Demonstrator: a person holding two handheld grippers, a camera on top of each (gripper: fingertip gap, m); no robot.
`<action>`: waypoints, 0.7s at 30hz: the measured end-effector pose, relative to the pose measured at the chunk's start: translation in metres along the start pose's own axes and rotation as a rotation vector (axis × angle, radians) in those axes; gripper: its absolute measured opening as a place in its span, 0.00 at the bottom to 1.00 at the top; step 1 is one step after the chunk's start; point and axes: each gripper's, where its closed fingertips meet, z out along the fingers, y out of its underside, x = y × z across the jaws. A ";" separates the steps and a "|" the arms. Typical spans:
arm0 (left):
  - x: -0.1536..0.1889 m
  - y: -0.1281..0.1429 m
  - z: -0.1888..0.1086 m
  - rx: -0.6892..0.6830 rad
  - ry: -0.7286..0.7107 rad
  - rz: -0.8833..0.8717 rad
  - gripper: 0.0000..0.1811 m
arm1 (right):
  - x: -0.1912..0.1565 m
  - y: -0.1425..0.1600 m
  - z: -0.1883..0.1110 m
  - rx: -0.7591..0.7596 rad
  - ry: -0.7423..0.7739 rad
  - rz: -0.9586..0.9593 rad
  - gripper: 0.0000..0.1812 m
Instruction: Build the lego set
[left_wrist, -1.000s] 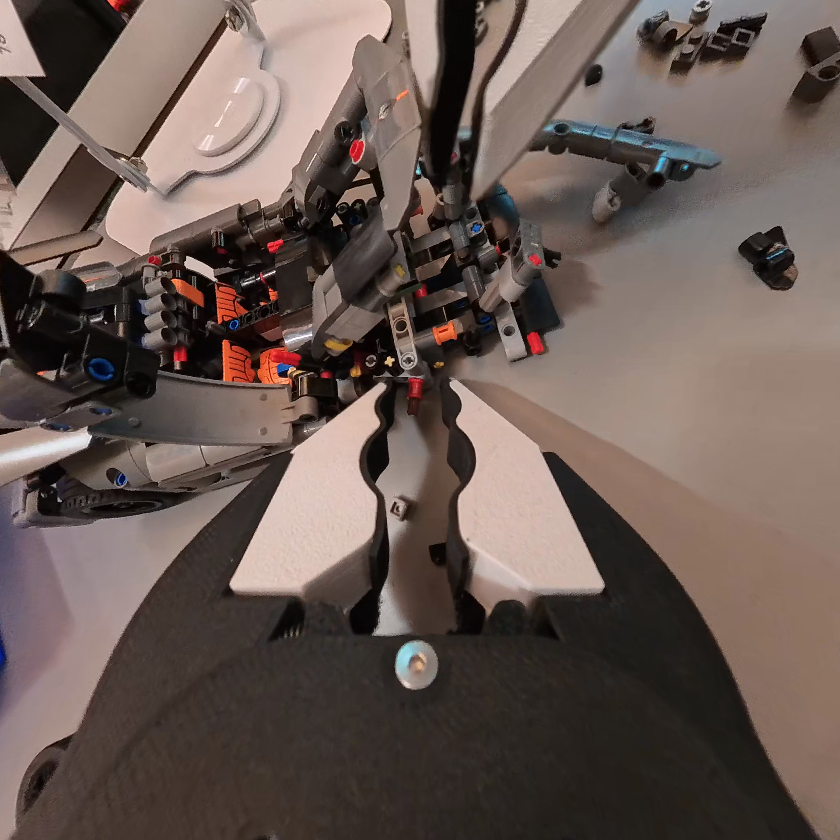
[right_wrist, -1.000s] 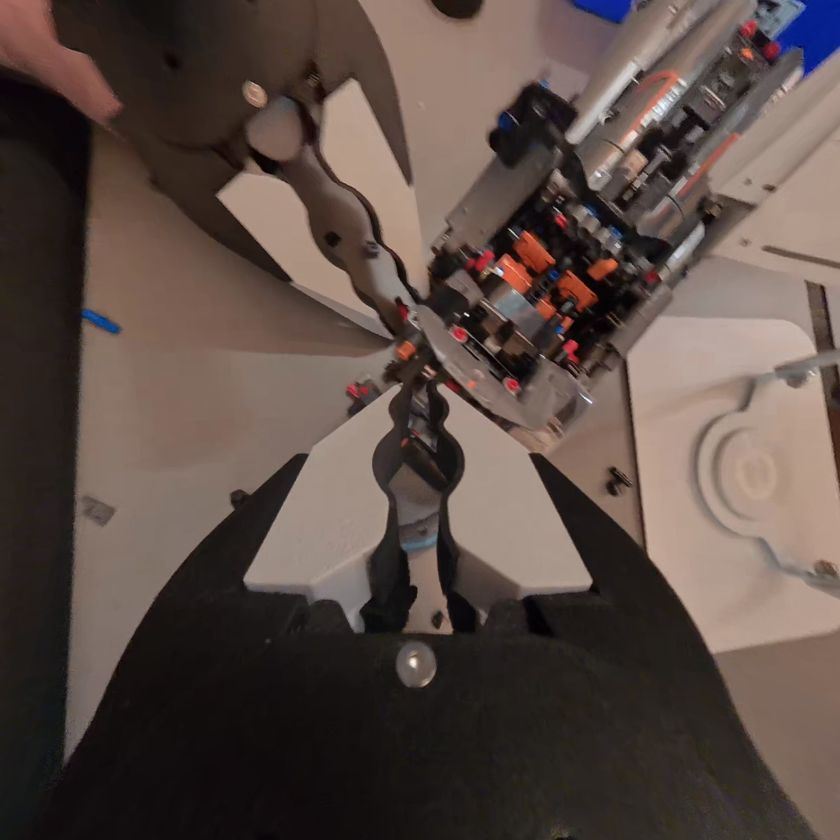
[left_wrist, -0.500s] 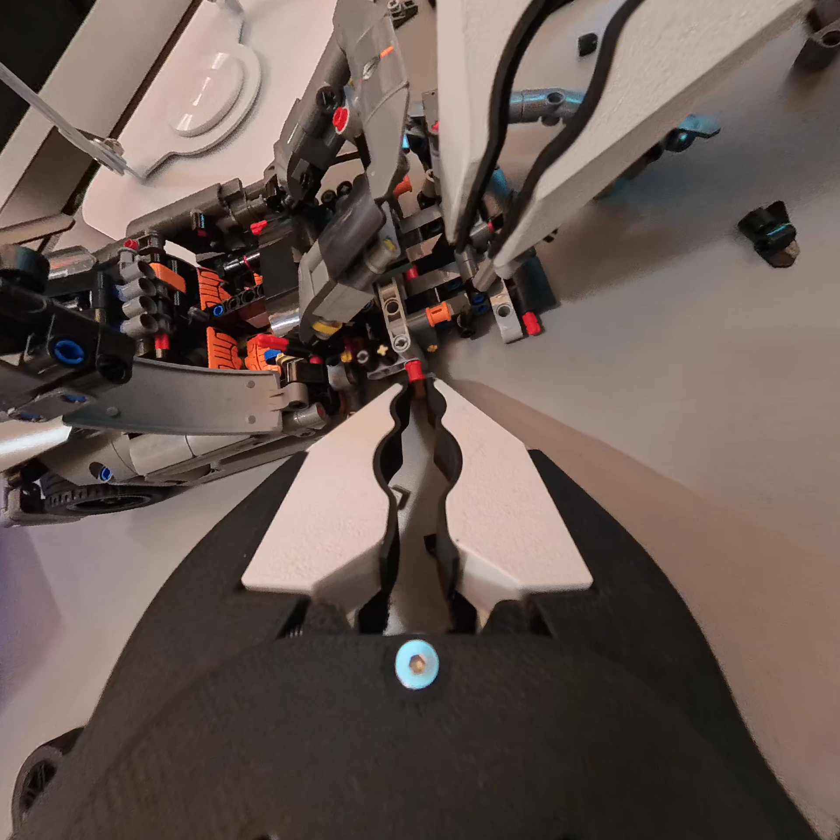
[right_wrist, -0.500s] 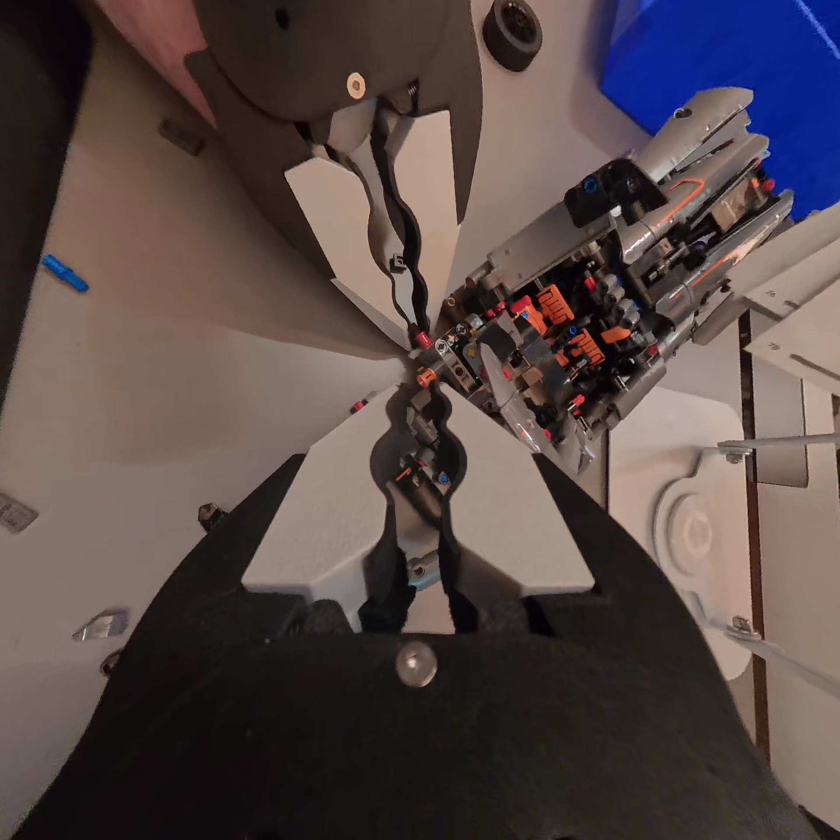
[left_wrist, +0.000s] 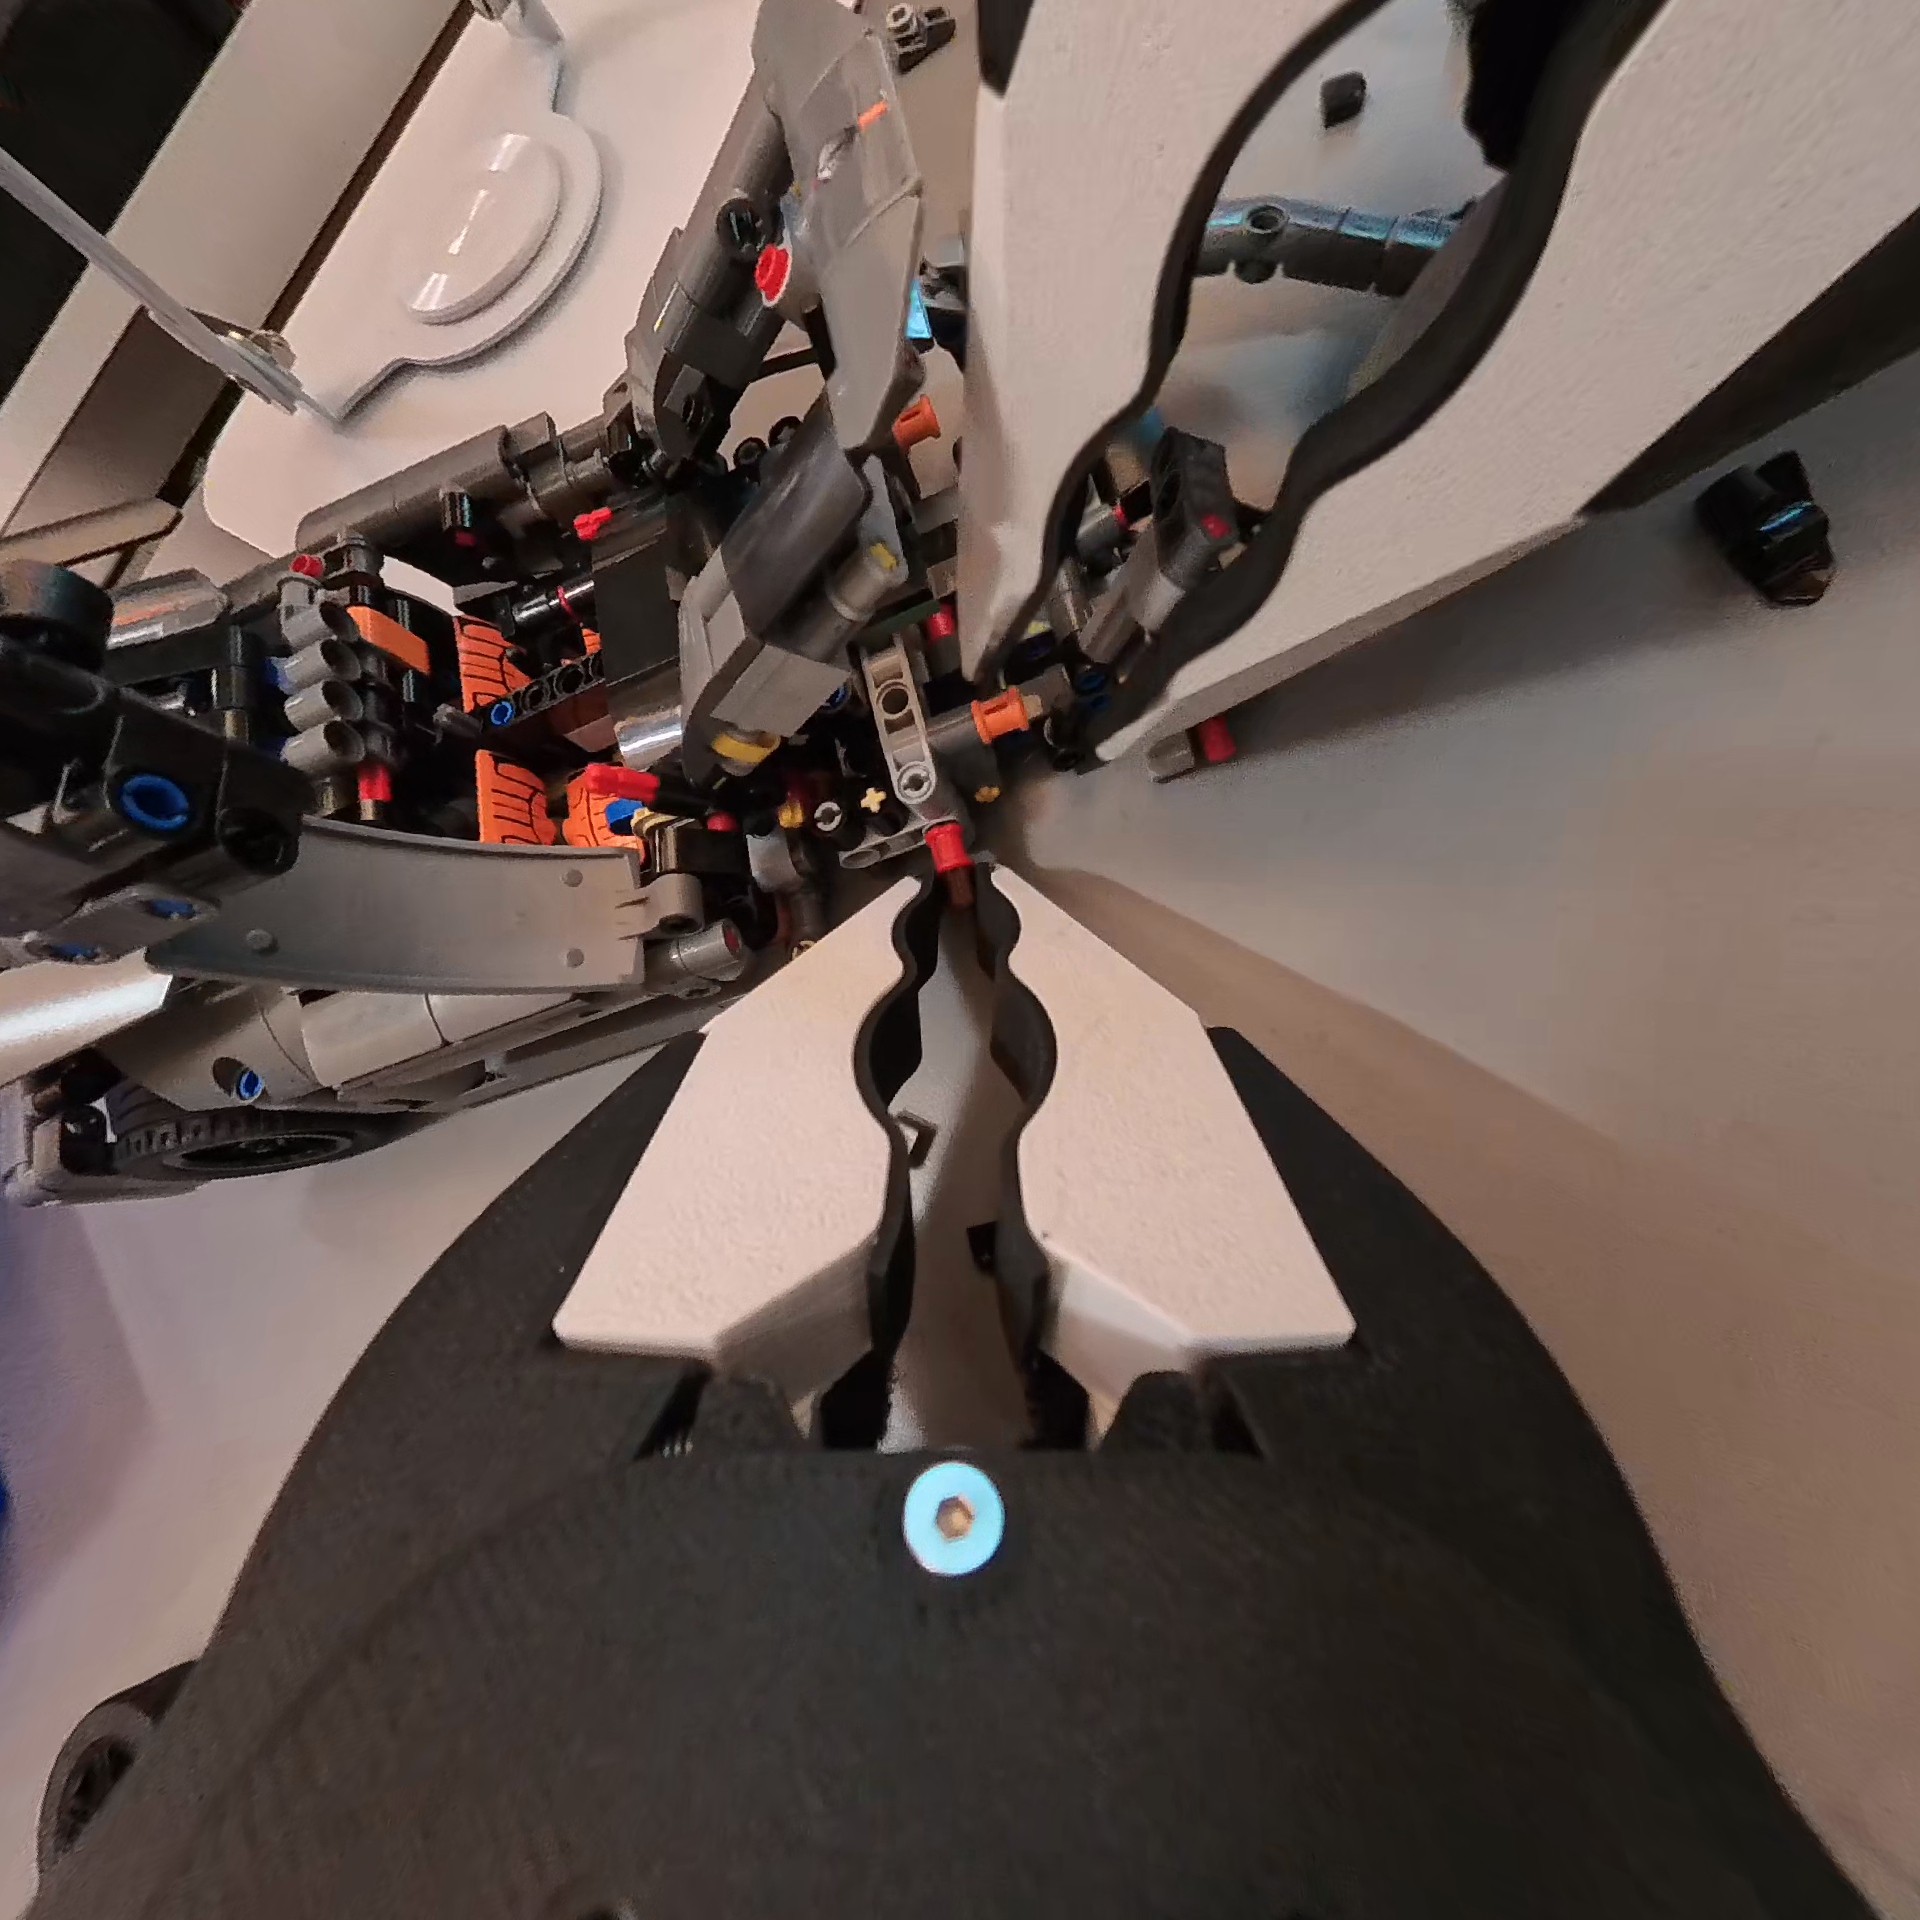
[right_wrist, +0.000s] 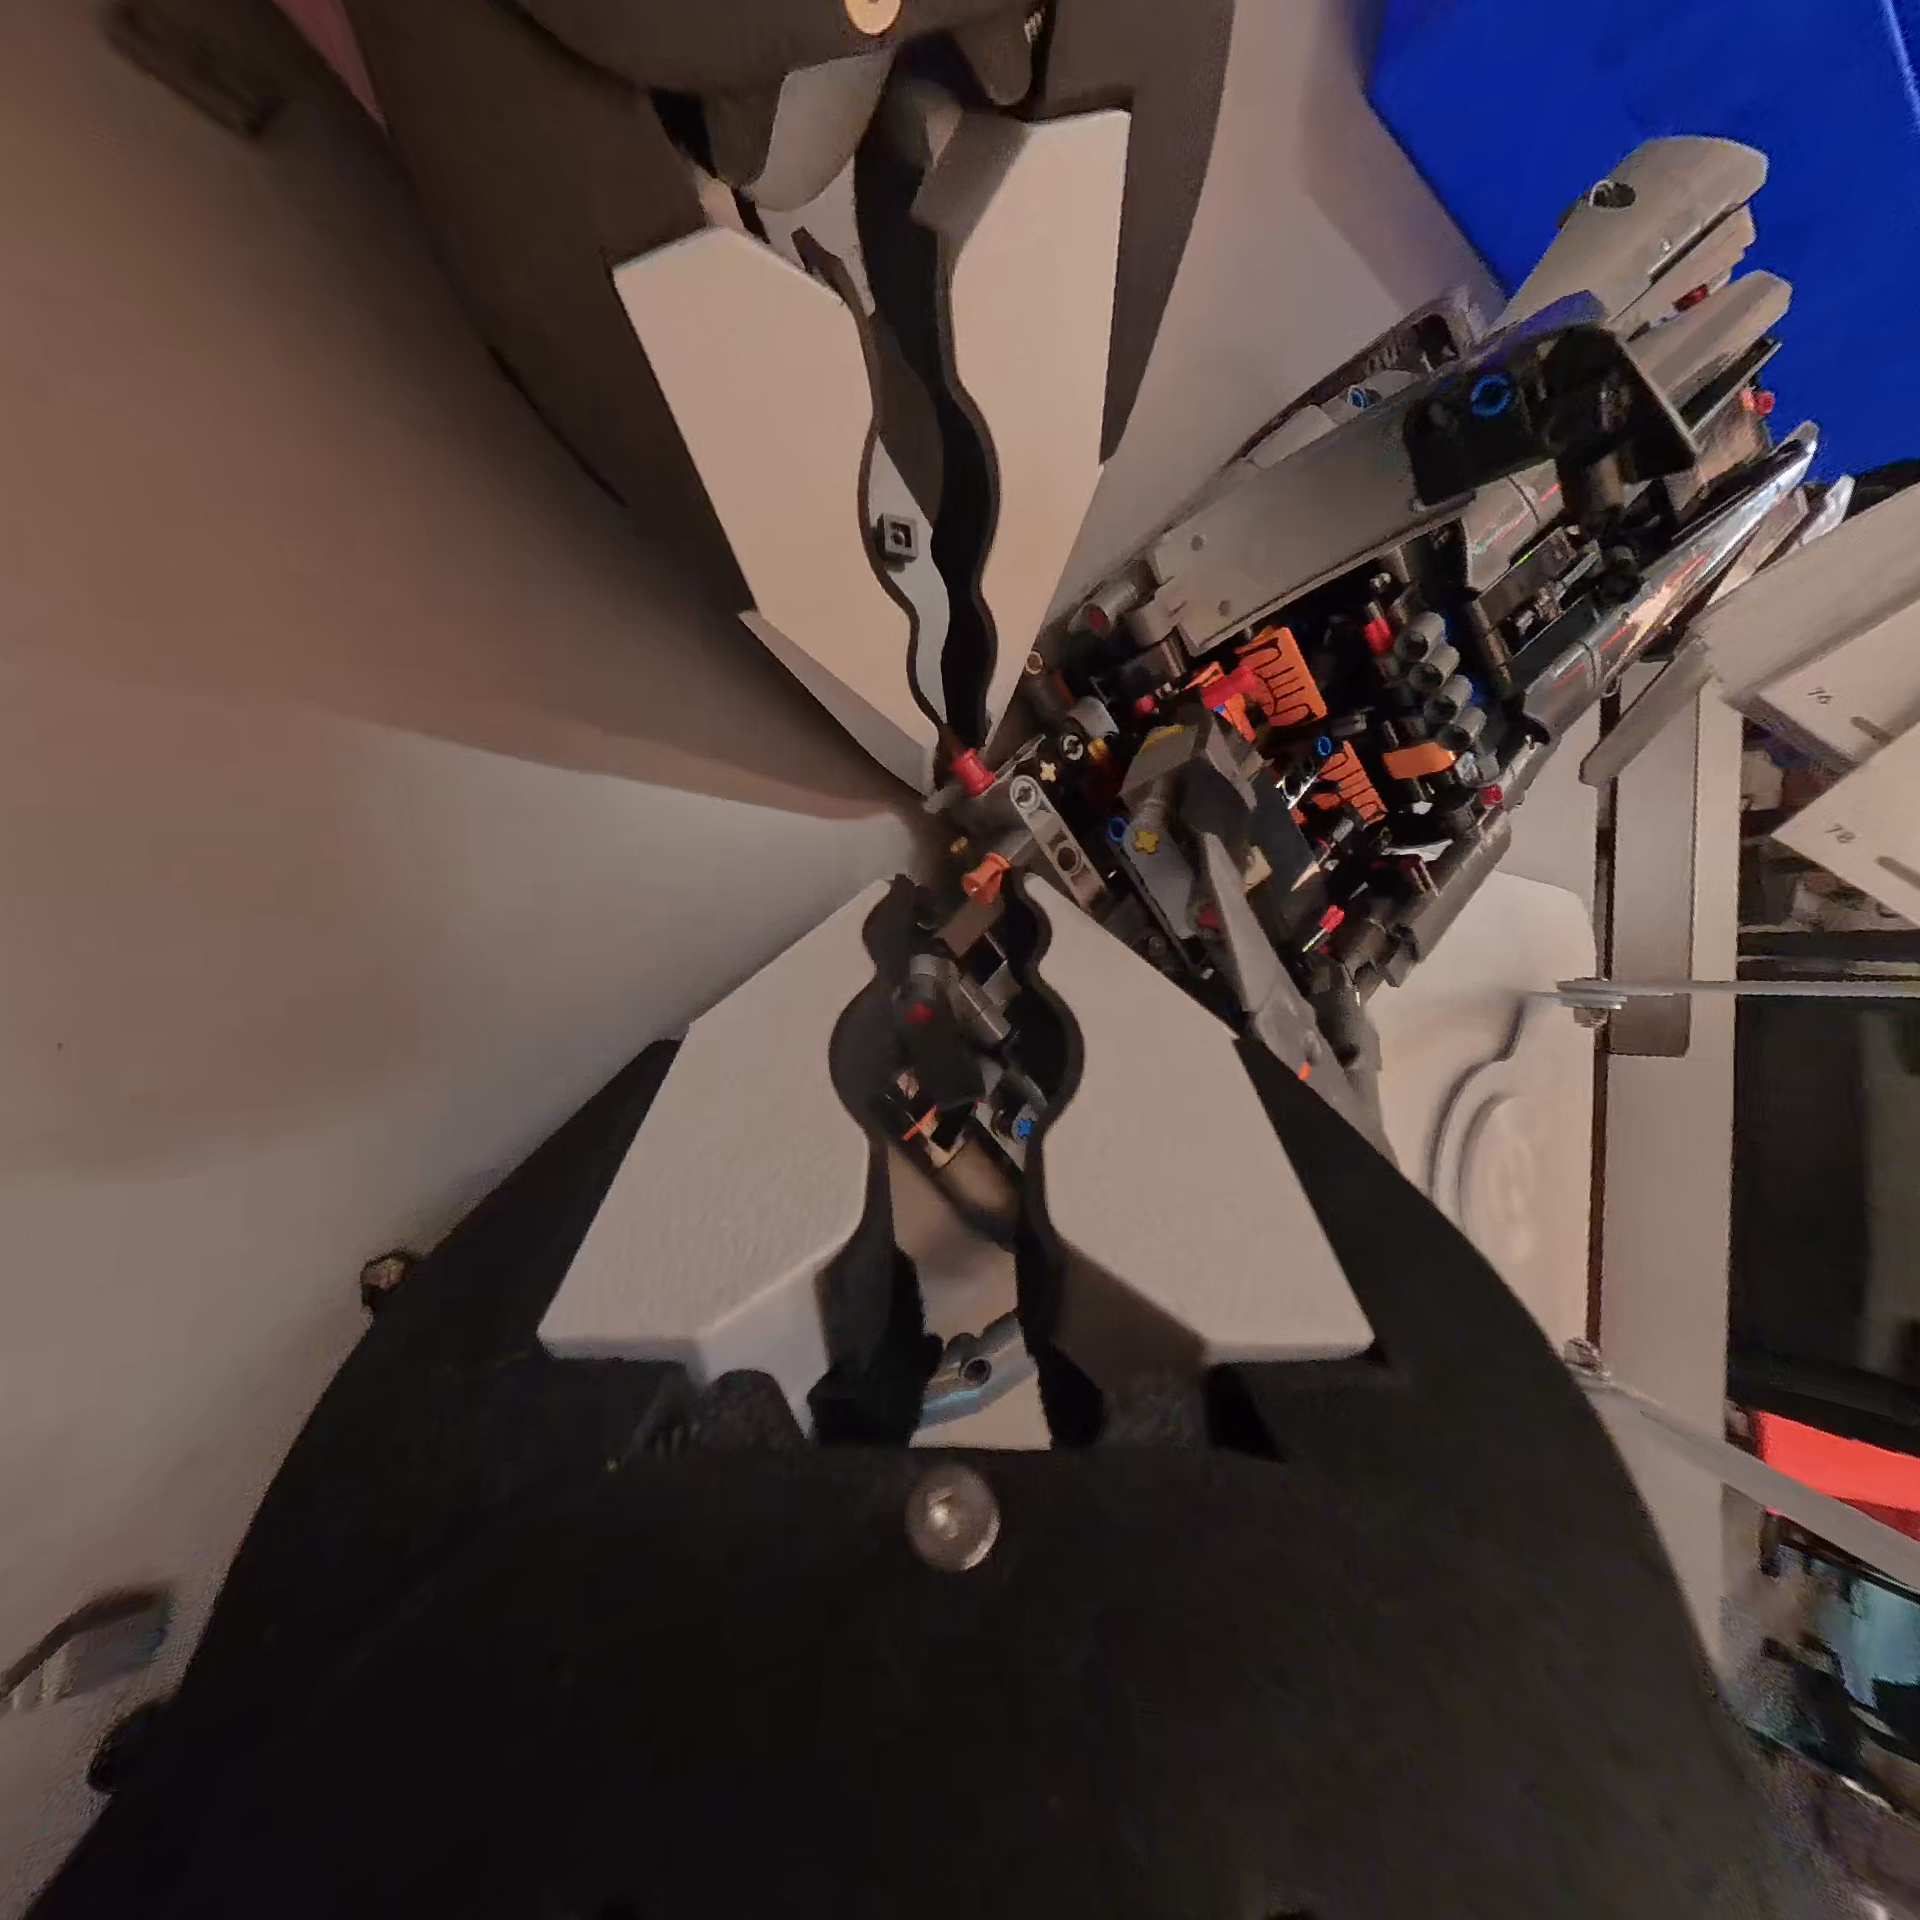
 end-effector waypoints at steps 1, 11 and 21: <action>0.000 -0.001 0.000 0.000 0.000 0.003 0.02 | 0.001 0.001 0.000 -0.005 0.015 -0.010 0.08; 0.003 -0.004 0.003 0.005 0.007 0.010 0.02 | 0.005 0.004 0.001 0.028 -0.030 0.132 0.05; 0.003 -0.005 0.002 0.010 0.009 0.014 0.02 | 0.004 0.006 0.001 -0.016 -0.086 0.276 0.06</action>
